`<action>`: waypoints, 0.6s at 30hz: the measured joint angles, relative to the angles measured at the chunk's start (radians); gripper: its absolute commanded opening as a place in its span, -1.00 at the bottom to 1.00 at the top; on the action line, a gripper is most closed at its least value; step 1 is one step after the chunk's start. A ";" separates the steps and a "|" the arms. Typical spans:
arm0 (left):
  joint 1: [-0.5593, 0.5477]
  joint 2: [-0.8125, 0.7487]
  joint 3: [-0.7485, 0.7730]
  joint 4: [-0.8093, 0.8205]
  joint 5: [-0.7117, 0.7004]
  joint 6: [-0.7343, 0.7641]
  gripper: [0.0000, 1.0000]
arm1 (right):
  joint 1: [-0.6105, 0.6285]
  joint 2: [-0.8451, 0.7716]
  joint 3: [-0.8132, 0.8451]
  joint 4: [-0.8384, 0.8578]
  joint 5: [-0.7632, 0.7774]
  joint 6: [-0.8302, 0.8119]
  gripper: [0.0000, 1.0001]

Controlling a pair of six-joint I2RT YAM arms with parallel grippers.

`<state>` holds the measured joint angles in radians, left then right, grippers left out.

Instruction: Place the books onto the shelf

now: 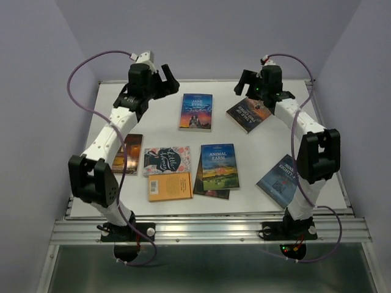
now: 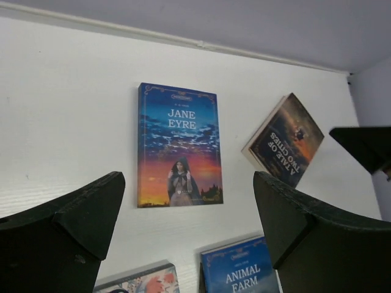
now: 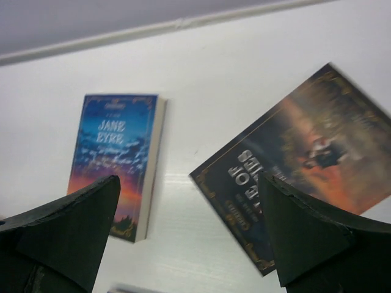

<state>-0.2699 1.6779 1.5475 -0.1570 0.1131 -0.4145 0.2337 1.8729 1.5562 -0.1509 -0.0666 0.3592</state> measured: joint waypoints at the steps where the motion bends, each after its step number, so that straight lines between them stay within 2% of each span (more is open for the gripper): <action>1: -0.004 -0.046 -0.040 0.026 0.000 0.001 0.98 | -0.031 0.009 0.023 0.001 0.011 -0.010 1.00; 5: -0.024 -0.150 -0.152 0.098 0.011 0.001 0.98 | -0.121 0.149 0.182 -0.025 0.018 -0.051 1.00; 12: -0.062 -0.047 -0.254 0.113 0.063 -0.003 0.98 | -0.201 0.519 0.483 -0.095 0.018 -0.106 1.00; 15: -0.078 -0.012 -0.261 0.104 0.086 -0.003 0.98 | -0.208 0.587 0.506 -0.108 0.010 -0.121 1.00; 18: -0.087 -0.010 -0.261 0.109 0.105 -0.002 0.98 | -0.215 0.589 0.504 -0.106 -0.002 -0.124 1.00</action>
<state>-0.3573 1.6684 1.2865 -0.0479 0.2176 -0.4168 0.0189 2.4619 2.0605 -0.2573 -0.0681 0.2356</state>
